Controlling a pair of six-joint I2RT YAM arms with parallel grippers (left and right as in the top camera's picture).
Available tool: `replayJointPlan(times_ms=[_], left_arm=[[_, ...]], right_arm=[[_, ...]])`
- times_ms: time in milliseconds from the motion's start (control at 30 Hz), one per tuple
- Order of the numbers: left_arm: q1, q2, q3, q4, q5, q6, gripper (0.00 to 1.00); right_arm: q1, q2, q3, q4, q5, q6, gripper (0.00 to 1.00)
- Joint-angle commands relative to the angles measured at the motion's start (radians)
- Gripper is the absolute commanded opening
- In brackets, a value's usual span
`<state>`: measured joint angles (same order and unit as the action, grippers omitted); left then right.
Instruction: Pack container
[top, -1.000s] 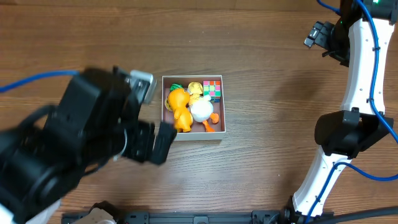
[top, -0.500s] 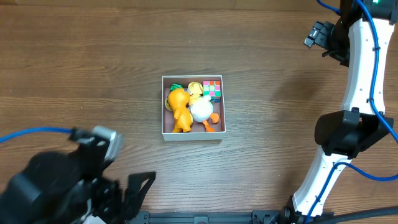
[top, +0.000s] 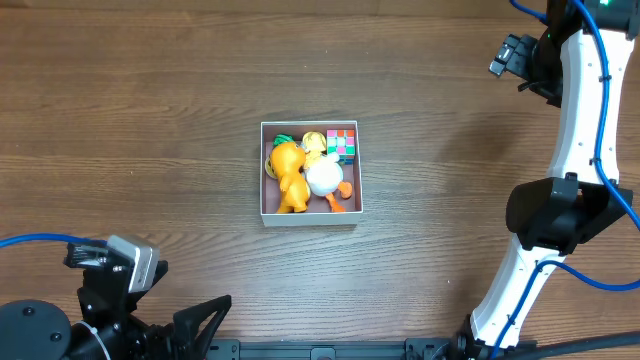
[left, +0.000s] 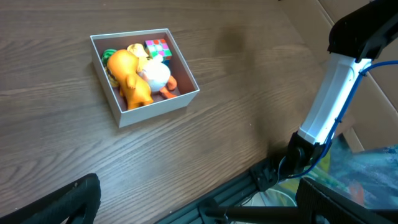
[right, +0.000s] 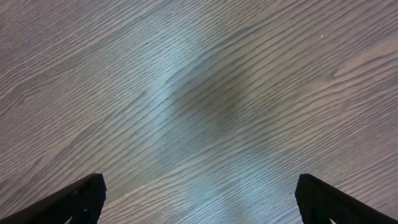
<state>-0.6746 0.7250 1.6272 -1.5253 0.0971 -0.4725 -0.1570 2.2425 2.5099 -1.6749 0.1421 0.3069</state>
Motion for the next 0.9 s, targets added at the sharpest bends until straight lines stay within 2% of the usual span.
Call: replayJointPlan(times_ms=[0, 133, 267, 533, 700, 733, 867], left_arm=[[-0.009, 0.006, -0.004, -0.004, 0.006, -0.009, 1.0], [-0.009, 0.006, -0.004, 0.008, 0.004, 0.062, 1.0], [-0.009, 0.006, -0.028, 0.068, 0.004, 0.187, 1.0], [0.024, 0.007, -0.208, 0.303, 0.014, 0.436, 1.0], [0.188, 0.005, -0.338, 0.417, 0.149, 0.541, 1.0], [0.288, 0.005, -0.391, 0.463, 0.251, 0.604, 1.0], [0.49, -0.019, -0.51, 0.55, 0.445, 0.703, 1.0]], right_arm=[[-0.002, -0.022, -0.003, 0.005, 0.014, 0.004, 1.0], [-0.002, -0.022, -0.003, 0.005, 0.014, 0.004, 1.0], [-0.002, -0.022, -0.003, 0.005, 0.014, 0.004, 1.0], [-0.002, -0.022, -0.003, 0.005, 0.014, 0.004, 1.0], [-0.002, -0.022, -0.003, 0.005, 0.014, 0.004, 1.0], [-0.002, -0.022, -0.003, 0.005, 0.014, 0.004, 1.0], [-0.002, -0.022, -0.003, 0.005, 0.014, 0.004, 1.0]])
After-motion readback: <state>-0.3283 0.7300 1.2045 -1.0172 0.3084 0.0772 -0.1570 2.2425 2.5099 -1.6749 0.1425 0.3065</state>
